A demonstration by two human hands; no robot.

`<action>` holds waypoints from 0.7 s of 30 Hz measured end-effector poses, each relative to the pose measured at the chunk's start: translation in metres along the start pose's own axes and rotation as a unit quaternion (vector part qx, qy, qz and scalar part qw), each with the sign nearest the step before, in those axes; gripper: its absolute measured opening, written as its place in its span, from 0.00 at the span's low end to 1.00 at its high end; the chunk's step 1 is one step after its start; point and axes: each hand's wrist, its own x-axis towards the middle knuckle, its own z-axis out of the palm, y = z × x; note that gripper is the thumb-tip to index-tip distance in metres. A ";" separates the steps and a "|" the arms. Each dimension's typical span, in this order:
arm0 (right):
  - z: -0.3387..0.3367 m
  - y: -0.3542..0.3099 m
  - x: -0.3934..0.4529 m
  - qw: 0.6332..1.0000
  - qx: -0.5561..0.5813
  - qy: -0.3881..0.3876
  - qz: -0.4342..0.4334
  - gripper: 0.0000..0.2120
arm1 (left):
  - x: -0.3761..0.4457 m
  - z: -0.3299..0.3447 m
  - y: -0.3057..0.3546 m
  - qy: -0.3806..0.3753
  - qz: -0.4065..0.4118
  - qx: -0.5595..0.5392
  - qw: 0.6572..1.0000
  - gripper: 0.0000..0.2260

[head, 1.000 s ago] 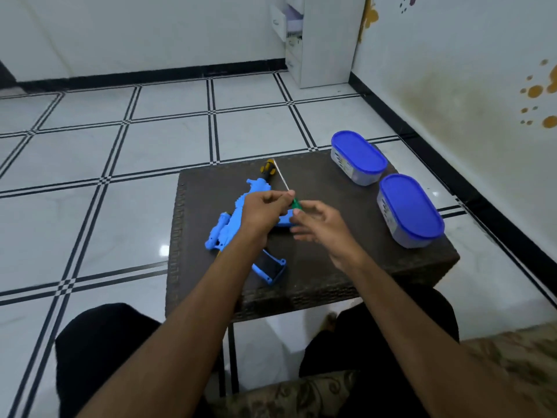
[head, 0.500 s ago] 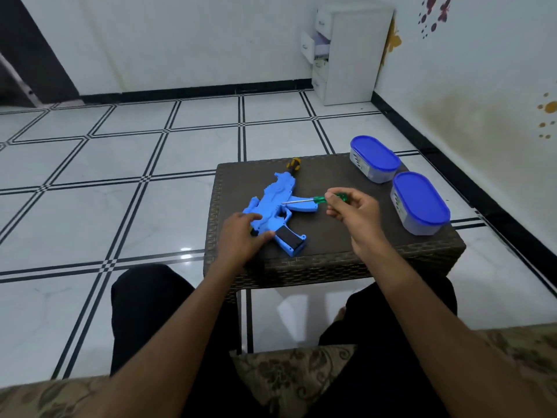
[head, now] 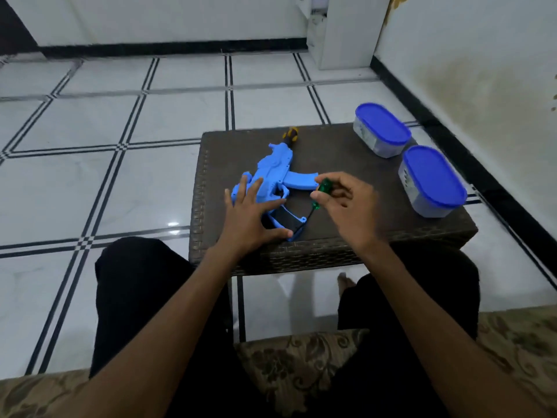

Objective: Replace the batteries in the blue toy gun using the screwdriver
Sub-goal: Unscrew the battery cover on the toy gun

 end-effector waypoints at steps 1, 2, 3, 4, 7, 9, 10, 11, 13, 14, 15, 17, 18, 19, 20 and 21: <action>0.001 0.004 0.003 1.000 0.003 -0.012 -0.001 0.10 | 0.004 0.005 -0.003 0.001 0.013 -0.006 1.000 0.33; 0.001 0.008 0.005 1.000 0.005 -0.023 0.000 0.11 | 0.007 0.010 -0.007 -0.002 0.016 -0.022 1.000 0.33; 0.001 0.009 0.006 1.000 0.005 -0.031 -0.001 0.11 | 0.009 0.012 -0.009 -0.005 0.016 -0.038 0.999 0.33; 0.001 0.009 0.006 0.999 0.002 -0.039 -0.002 0.12 | 0.009 0.013 -0.010 -0.006 0.016 -0.047 0.999 0.33; -0.003 0.010 0.016 0.998 0.009 -0.056 -0.006 0.13 | 0.014 0.012 -0.011 -0.009 0.017 -0.060 0.998 0.33; -0.006 0.008 0.021 0.998 0.024 -0.049 -0.020 0.12 | 0.015 0.012 -0.011 -0.017 0.017 -0.064 0.998 0.32; -0.006 0.006 0.023 0.998 0.031 -0.045 -0.026 0.12 | 0.015 0.011 -0.011 -0.023 0.015 -0.065 0.997 0.32; -0.005 0.005 0.024 0.998 0.037 -0.046 -0.029 0.12 | 0.014 0.010 -0.010 -0.026 0.014 -0.066 0.997 0.32; -0.002 0.005 0.023 0.997 0.037 -0.061 -0.033 0.12 | 0.013 0.009 -0.009 -0.034 0.011 -0.065 0.997 0.33; 0.000 0.006 0.021 0.996 0.034 -0.068 -0.035 0.13 | 0.013 0.009 -0.008 -0.038 0.011 -0.067 0.997 0.33; 0.001 0.006 0.020 0.996 0.033 -0.073 -0.037 0.13 | 0.013 0.008 -0.008 -0.044 0.007 -0.075 0.996 0.32; 0.000 0.007 0.019 0.996 0.030 -0.076 -0.043 0.14 | 0.014 0.004 -0.006 -0.053 -0.013 -0.107 0.993 0.29; -0.001 0.006 0.019 0.996 0.026 -0.075 -0.049 0.14 | 0.015 0.002 -0.006 -0.058 -0.024 -0.123 0.990 0.28; -0.001 0.006 0.019 0.995 0.021 -0.075 -0.055 0.15 | 0.016 0.001 -0.006 -0.061 -0.031 -0.130 0.989 0.27; -0.002 0.005 0.018 0.995 0.015 -0.076 -0.063 0.15 | 0.017 0.001 -0.006 -0.064 -0.032 -0.129 0.989 0.26; -0.001 0.005 0.017 0.995 0.010 -0.077 -0.068 0.15 | 0.018 0.001 -0.006 -0.066 -0.035 -0.124 0.989 0.26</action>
